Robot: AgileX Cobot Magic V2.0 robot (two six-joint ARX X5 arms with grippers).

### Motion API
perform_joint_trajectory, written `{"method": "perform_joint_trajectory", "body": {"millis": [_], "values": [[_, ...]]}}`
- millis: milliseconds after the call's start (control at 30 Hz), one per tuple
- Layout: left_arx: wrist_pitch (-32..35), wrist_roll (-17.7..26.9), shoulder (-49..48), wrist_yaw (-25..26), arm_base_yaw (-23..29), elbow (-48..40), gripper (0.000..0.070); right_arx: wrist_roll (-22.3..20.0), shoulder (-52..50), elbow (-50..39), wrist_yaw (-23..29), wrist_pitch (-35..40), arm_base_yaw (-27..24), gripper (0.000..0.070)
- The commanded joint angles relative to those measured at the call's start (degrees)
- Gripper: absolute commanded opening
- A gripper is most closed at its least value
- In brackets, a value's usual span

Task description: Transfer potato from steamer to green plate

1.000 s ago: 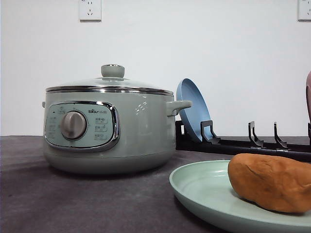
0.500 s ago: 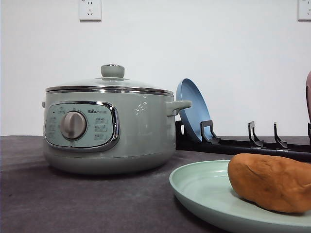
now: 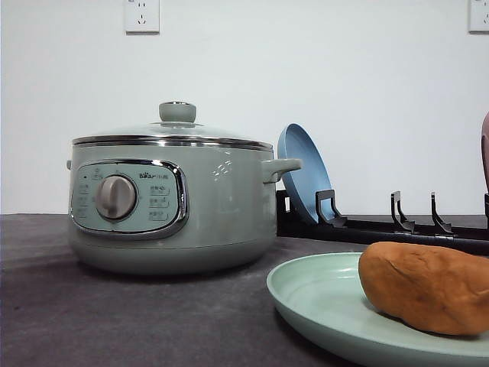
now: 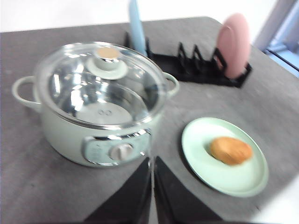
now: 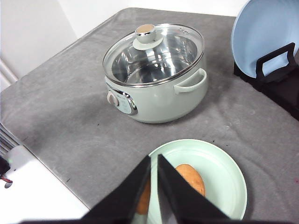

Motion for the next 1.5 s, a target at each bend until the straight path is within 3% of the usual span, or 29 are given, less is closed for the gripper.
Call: {"method": "perform_joint_trajectory", "body": {"millis": [0, 200, 400, 767, 1133, 1467], "values": [[4.8, 0.3, -1.0, 0.2, 2.2, -3.8, 0.0, -0.3, 0.2, 0.7, 0.0, 0.7, 0.5, 0.0013], [26.3, 1.6, -9.1, 0.1, 13.6, -24.8, 0.0, -0.3, 0.2, 0.7, 0.0, 0.7, 0.5, 0.0013], [37.3, 1.8, -17.6, -0.2, 21.7, -42.1, 0.0, -0.3, 0.2, 0.7, 0.0, 0.7, 0.5, 0.0013], [40.7, 1.6, -25.5, -10.7, 25.0, -51.7, 0.0, -0.3, 0.2, 0.7, 0.0, 0.7, 0.5, 0.0013], [42.1, 1.8, -25.5, -10.6, 25.1, -54.6, 0.0, -0.3, 0.2, 0.7, 0.0, 0.7, 0.5, 0.0013], [39.9, 4.5, -25.5, -8.9, 25.1, -54.6, 0.0, -0.3, 0.2, 0.7, 0.0, 0.7, 0.5, 0.0013]]}}
